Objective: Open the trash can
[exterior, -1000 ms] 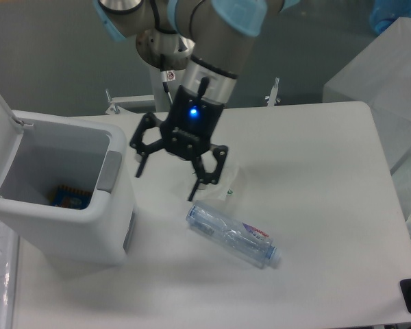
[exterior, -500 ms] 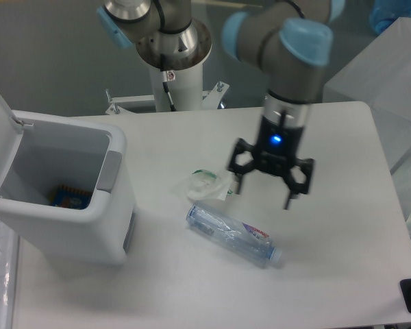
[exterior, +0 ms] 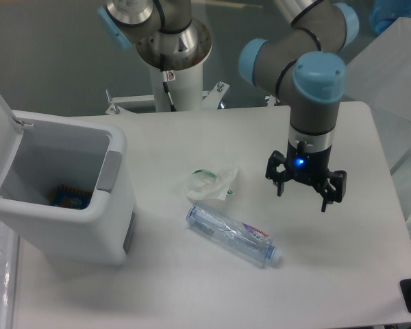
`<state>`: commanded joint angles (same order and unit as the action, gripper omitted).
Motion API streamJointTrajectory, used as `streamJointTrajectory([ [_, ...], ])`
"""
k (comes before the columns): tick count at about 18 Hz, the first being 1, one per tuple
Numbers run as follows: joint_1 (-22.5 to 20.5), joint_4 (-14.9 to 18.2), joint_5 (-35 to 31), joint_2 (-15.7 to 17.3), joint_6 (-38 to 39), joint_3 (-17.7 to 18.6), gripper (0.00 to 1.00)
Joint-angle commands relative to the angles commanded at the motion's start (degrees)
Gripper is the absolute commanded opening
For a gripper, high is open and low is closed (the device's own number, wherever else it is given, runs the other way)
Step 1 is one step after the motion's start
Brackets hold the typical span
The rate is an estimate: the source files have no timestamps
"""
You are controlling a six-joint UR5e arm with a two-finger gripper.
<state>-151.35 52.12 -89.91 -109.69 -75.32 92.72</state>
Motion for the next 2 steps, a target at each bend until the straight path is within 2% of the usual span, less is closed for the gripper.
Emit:
streamJointTrajectory([
  [2, 0.2, -0.1, -0.6, 0.0, 0.0, 0.5, 1.0],
])
